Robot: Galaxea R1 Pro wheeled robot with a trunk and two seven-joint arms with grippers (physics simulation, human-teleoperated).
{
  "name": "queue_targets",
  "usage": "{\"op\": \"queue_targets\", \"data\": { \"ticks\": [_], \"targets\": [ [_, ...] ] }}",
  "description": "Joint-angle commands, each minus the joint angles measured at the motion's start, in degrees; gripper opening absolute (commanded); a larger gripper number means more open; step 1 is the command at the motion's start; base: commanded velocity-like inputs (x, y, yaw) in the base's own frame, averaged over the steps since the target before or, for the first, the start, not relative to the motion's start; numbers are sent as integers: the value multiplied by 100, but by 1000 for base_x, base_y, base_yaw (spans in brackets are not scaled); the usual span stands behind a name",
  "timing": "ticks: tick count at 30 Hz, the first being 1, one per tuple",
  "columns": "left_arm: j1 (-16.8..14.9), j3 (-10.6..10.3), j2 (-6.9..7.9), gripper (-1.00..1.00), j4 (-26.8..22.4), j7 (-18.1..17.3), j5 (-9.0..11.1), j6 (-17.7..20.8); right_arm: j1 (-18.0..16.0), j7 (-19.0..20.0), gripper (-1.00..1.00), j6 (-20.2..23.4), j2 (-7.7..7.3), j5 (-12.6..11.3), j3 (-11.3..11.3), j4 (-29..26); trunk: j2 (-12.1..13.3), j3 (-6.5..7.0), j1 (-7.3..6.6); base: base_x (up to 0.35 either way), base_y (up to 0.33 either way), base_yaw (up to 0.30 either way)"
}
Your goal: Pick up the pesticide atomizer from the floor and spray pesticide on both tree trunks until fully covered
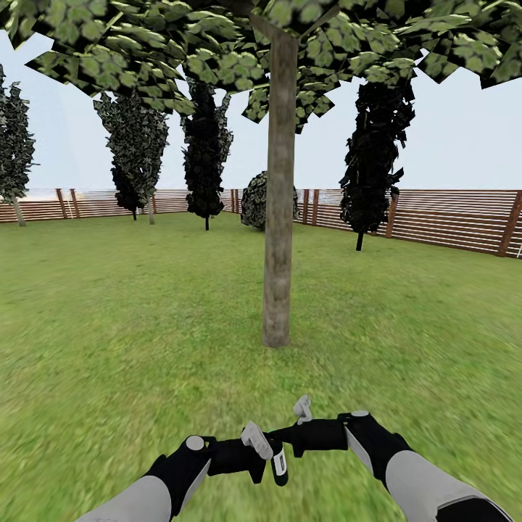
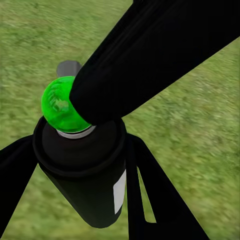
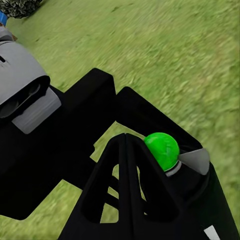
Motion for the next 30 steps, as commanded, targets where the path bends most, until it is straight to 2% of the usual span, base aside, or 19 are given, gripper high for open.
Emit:
{"op": "queue_targets", "data": {
  "ticks": [1, 5, 8, 10, 13, 15, 17, 18, 19, 20, 21, 22, 23, 24, 26, 27, 28, 29, 30],
  "targets": [
    [-3, 8, -1, -100, -5, -6, -27, -26, -4, 14, -100, 60, -3, -38, 18, -6, -5, -8, 0, 0, 0, 0],
    [-3, 8, -1, -100, -5, -6, -27, -26, -4, 15, -100, 64, -15, -41, -1, -10, -5, -8, 0, 0, 0, 0],
    [-3, 8, -1, -100, -5, -6, -27, -26, -4, 37, -100, 75, -94, -56, -20, -22, -5, -8, 0, 0, 0, 0],
    [-3, 8, -1, -100, -5, -6, -27, -26, -8, 48, -100, 91, -278, -79, -34, -40, -5, -8, 0, 0, 0, 0],
    [-3, 8, -1, -100, -5, -6, -27, -26, -15, 41, -100, 103, -474, -90, -49, -107, -5, -8, 0, 0, 0, 0],
    [-3, 8, -1, -100, -5, -6, -27, -26, -19, 30, -100, 113, -707, -162, -71, -275, -5, -8, 0, 0, 0, 0],
    [-3, 8, -1, -100, -5, -6, -27, -26, -20, 21, -100, 117, -913, -317, -240, -349, -5, -8, 0, 0, 0, 0],
    [-3, 8, -1, -100, -5, -6, -27, -26, -20, -1, -100, 119, -1056, -418, -481, -376, -5, -8, 0, 0, 0, 0],
    [-3, 8, -1, -100, -5, -6, -27, -26, -21, -24, -100, 117, -1123, -454, -622, -386, -5, -8, 0, 0, 0, 0],
    [-3, 8, -1, -100, -5, -6, -27, -26, -21, -138, -100, 116, -1260, -507, -923, -400, -5, -8, 0, 0, 0, 0],
    [-3, 8, -1, -100, -5, -3, -27, -26, -21, -367, 100, 107, -1385, -541, -1193, -410, -5, -8, 0, 0, 0, 0],
    [-3, 11, -1, -100, -5, 2, -27, -28, -21, -934, 100, 81, -1506, -570, -1459, -417, -5, -8, 0, 0, 0, 0],
    [-3, 13, -1, -100, -5, 13, -30, -31, -21, -1706, 100, 51, -1566, -585, -1596, -418, -5, -8, 0, 0, 0, 0],
    [-3, 15, -1, -100, -5, 25, -31, -33, -21, -2299, 100, 15, -1587, -594, -1651, -418, -5, -8, 0, 0, 0, 0],
    [-3, 18, -1, -100, -8, 39, -30, -33, -20, -2905, 100, -46, -1599, -599, -1686, -416, -5, -8, 0, 0, 0, 0],
    [-3, 24, -1, -100, -13, 50, -26, -36, -17, -3548, 100, -158, -1601, -603, -1707, -390, -5, -8, 0, 0, 0, 0],
    [-3, 28, 2, -100, -18, 56, -22, -37, -16, -3865, 100, -216, -1598, -604, -1713, -364, -5, -8, 0, 0, 0, 0],
    [-3, 45, 7, -100, -51, 102, -18, -40, -12, -4476, 100, -311, -1591, -606, -1723, -265, -5, -8, 0, 0, 0, 0],
    [-3, 70, 10, -100, -109, 270, -13, -41, -9, -5050, 100, -377, -1587, -607, -1729, -80, -5, -8, 0, 0, 0, 0]
  ]
}}
